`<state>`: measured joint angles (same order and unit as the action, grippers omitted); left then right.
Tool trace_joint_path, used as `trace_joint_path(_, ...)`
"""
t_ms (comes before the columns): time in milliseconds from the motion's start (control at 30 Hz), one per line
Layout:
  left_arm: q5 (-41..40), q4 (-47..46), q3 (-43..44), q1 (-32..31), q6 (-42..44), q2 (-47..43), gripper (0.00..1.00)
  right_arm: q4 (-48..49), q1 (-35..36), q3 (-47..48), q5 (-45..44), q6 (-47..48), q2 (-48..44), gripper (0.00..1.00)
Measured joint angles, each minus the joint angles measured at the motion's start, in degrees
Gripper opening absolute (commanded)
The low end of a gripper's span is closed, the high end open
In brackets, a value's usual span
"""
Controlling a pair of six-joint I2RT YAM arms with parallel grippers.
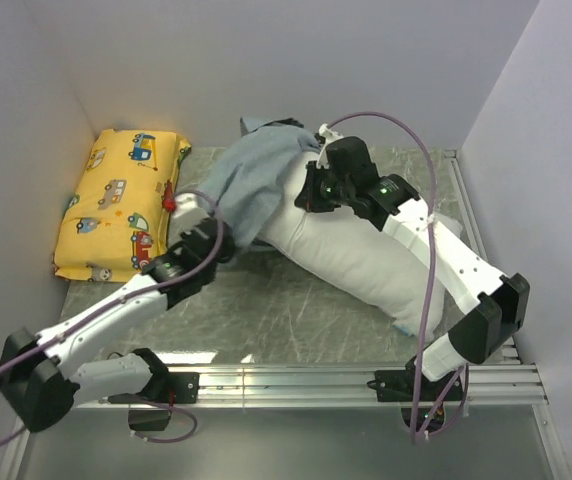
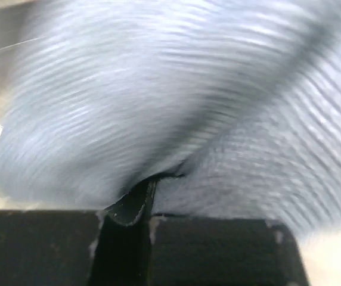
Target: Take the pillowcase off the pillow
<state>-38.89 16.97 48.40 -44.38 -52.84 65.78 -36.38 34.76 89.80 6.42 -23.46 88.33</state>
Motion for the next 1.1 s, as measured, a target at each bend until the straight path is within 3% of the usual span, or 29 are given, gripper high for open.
trace_joint_path(200, 5.9, -2.6, -4.0, 17.7, 0.0, -9.9, 0.00, 2.9, -0.7, -4.8, 2.1, 0.2, -6.2, 0.00)
trace_joint_path(367, 11.5, -3.0, -3.9, 26.8, 0.2, -8.0, 0.00, 5.1, -0.7, -12.4, 4.4, 0.4, -10.9, 0.00)
trace_joint_path(567, 16.1, -2.6, -0.2, 30.4, 1.4, -0.9, 0.00, 7.7, -0.8, -19.9, 5.0, 0.4, -14.1, 0.00)
trace_joint_path(800, 25.5, -4.8, 7.8, 35.2, 3.3, 9.9, 0.03, 8.1, -1.0, -21.9, 2.4, 0.6, -17.8, 0.00)
trace_joint_path(900, 31.0, -7.0, 8.8, 35.8, 5.0, 12.3, 0.27, 8.4, -1.5, -22.9, 1.8, 0.6, -18.3, 0.00)
trace_joint_path(933, 32.2, -7.3, 8.8, 35.6, 5.6, 12.3, 0.49, 8.5, -1.7, -23.2, 1.5, 0.6, -18.2, 0.00)
trace_joint_path(1000, 33.9, -8.5, 8.6, 35.0, 6.7, 11.5, 0.66, 8.4, -2.4, -23.9, 0.9, 0.5, -17.9, 0.00)
trace_joint_path(1100, 36.3, -9.4, 6.4, 34.1, 8.1, 6.8, 0.76, 7.9, -3.2, -23.9, -0.1, 0.2, -16.5, 0.00)
